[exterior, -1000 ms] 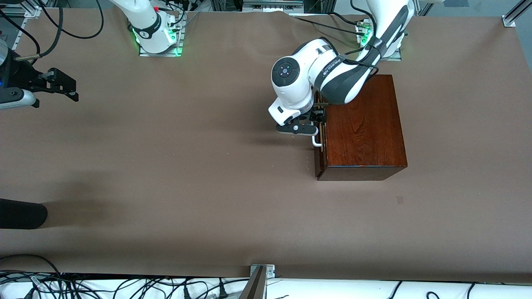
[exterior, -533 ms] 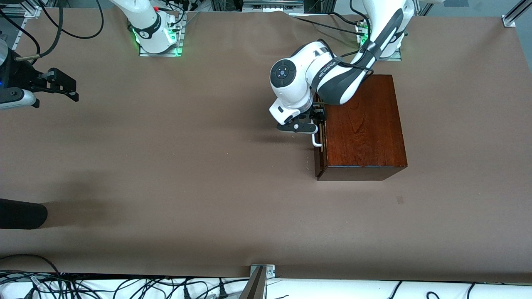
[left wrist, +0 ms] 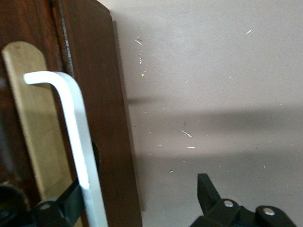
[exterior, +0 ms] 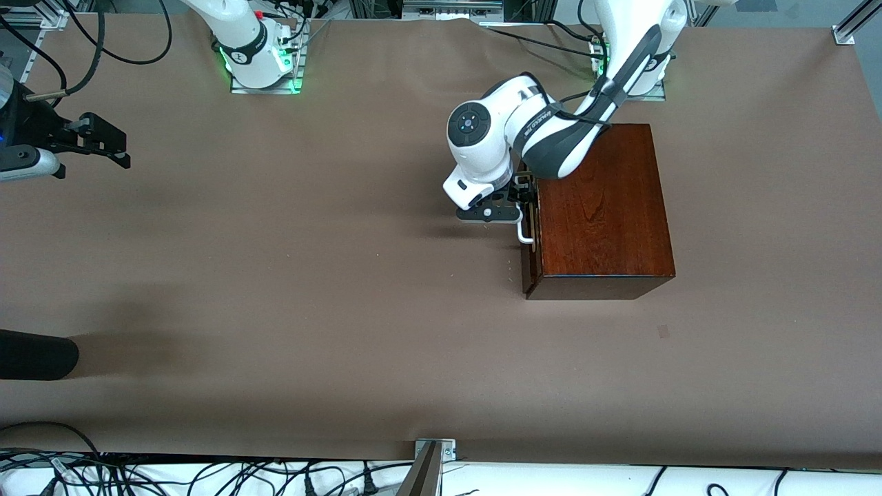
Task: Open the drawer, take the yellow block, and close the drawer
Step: 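Pull the drawer handle outward with the left gripper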
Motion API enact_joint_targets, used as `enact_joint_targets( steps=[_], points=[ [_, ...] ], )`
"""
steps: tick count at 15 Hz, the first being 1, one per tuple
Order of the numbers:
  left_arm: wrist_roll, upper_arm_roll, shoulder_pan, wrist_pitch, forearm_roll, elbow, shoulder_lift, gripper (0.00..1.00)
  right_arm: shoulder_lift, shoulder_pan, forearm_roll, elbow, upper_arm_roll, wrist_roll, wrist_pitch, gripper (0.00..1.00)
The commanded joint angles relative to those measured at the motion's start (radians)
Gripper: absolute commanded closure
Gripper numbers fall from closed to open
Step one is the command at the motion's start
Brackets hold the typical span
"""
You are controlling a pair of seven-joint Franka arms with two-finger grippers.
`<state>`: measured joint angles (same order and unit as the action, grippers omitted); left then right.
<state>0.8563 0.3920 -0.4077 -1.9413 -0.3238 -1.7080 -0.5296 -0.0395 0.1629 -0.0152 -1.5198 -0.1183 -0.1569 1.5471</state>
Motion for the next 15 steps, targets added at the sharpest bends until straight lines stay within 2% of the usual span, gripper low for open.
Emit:
enact_joint_targets(
  steps=[1, 5, 10, 15],
  points=[
    [0.059, 0.002, -0.020, -0.050, -0.034, 0.002, -0.016, 0.00, 0.001, -0.010, 0.004, 0.010, 0.008, 0.011, -0.007, 0.00],
    [0.144, 0.001, -0.062, -0.102, -0.032, 0.037, -0.047, 0.00, 0.001, -0.010, 0.003, 0.010, 0.008, 0.011, -0.009, 0.00],
    [0.150, 0.001, -0.108, -0.102, -0.026, 0.152, -0.116, 0.00, 0.001, -0.010, 0.004, 0.009, 0.008, 0.011, -0.010, 0.00],
    [0.152, 0.001, -0.135, -0.104, -0.024, 0.205, -0.152, 0.00, 0.000, -0.010, 0.004, 0.009, 0.008, 0.011, -0.010, 0.00]
  ],
)
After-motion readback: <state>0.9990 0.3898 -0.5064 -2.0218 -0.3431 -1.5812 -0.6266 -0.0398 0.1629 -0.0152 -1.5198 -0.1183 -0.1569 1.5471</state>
